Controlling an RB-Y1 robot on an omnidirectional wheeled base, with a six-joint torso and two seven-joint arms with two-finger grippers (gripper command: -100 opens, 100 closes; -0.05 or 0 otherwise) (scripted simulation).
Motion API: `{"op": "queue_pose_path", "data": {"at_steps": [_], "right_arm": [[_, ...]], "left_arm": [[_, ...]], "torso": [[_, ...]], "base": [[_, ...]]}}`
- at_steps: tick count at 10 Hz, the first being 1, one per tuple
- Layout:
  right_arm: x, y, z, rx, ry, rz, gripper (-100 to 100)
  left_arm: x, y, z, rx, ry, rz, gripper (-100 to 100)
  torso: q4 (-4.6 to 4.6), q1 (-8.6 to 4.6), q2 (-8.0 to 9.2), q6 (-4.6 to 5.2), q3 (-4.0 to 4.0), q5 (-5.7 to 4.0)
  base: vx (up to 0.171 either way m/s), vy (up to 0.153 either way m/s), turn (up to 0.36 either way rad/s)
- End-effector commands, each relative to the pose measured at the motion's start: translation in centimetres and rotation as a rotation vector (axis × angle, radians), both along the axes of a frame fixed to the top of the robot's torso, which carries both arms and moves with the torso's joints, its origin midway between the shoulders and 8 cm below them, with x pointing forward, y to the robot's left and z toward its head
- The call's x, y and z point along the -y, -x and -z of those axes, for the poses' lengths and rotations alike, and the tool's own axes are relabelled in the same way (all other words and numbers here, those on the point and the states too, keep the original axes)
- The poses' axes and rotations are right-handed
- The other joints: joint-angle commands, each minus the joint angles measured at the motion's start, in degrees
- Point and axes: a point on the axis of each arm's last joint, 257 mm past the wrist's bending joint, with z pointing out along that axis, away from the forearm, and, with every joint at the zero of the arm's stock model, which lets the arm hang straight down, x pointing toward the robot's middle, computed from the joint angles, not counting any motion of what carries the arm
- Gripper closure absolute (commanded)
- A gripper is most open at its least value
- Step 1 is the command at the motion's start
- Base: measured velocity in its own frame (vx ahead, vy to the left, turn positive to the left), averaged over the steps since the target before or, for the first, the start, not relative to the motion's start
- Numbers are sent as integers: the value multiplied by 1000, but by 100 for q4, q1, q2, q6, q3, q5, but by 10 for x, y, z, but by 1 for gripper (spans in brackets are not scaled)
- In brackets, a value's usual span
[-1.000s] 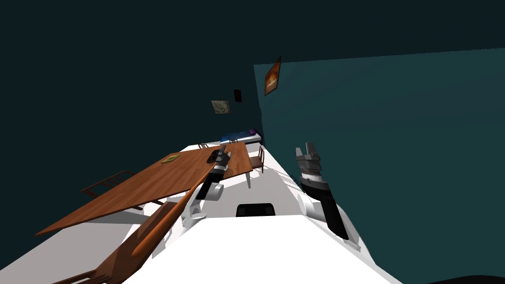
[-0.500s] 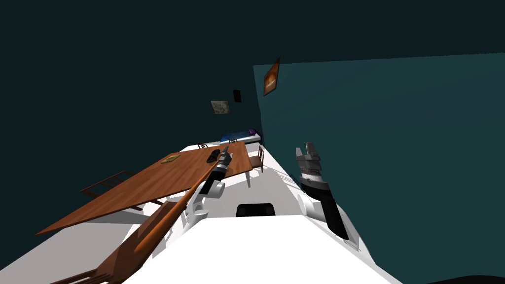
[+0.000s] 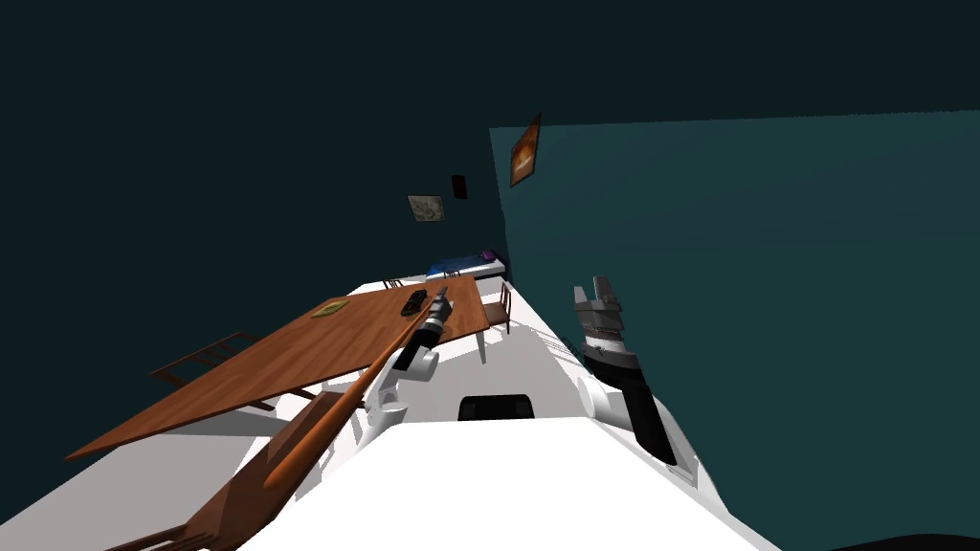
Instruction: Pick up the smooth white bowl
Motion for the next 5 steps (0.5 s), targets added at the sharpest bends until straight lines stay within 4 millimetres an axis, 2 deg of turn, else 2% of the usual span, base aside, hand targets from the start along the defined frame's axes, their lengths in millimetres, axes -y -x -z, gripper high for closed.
{"op": "queue_pose_path", "data": {"at_steps": [1, 4, 5], "right_arm": [[0, 0, 0, 0, 0, 0, 0], [0, 0, 0, 0, 0, 0, 0], [0, 0, 0, 0, 0, 0, 0]], "left_arm": [[0, -7, 16, -56, 0, 0, -100], [0, -11, 36, -127, -2, -4, -100], [0, -15, 51, -175, -3, -5, -100]], "torso": [[0, 0, 0, 0, 0, 0], [-1, 7, -4, 0, -2, 1], [-1, 6, -6, 0, -4, 2]], "base": [[-16, 22, -33], [-5, 26, -23], [-2, 36, -38]]}}
